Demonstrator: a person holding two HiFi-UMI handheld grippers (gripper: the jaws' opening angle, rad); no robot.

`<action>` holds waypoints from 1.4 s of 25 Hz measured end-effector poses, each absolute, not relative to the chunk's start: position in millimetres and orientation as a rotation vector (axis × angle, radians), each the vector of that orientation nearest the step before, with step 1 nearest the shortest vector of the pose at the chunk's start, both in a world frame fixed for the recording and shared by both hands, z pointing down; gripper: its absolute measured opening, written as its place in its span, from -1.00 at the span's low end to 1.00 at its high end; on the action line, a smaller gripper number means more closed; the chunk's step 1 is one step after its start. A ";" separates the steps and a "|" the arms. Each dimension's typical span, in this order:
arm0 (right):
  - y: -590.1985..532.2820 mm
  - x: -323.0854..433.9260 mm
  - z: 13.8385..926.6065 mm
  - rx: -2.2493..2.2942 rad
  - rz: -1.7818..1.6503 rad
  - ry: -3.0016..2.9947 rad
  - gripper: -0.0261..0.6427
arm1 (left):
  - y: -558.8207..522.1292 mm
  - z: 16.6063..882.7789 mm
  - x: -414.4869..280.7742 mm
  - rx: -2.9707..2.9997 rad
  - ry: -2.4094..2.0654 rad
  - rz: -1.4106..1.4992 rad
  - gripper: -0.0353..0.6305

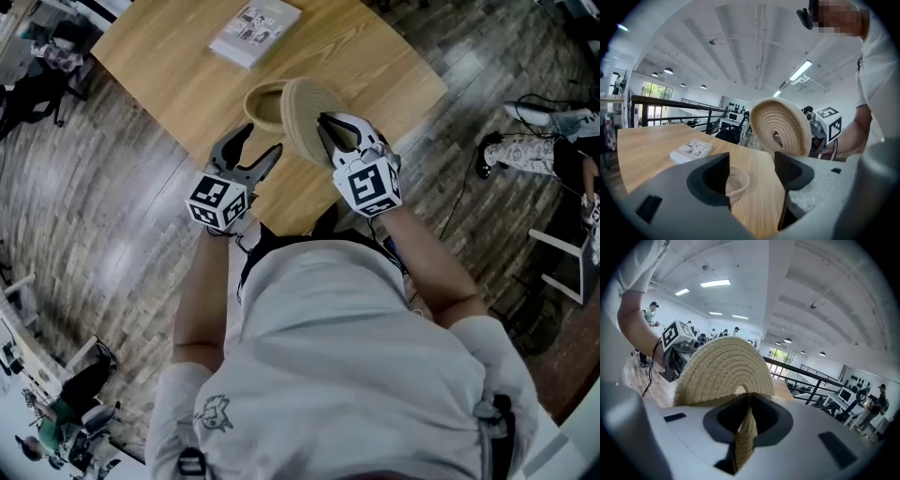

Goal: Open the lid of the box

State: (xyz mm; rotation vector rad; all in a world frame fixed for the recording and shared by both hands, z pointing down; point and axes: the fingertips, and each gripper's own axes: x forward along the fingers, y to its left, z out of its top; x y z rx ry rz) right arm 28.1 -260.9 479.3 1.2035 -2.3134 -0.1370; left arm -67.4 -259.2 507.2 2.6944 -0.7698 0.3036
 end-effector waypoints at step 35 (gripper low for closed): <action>-121.8 50.3 410.3 1.155 0.023 -2.654 -0.81 | -97.1 387.5 -73.0 2.717 -1.098 0.103 -0.88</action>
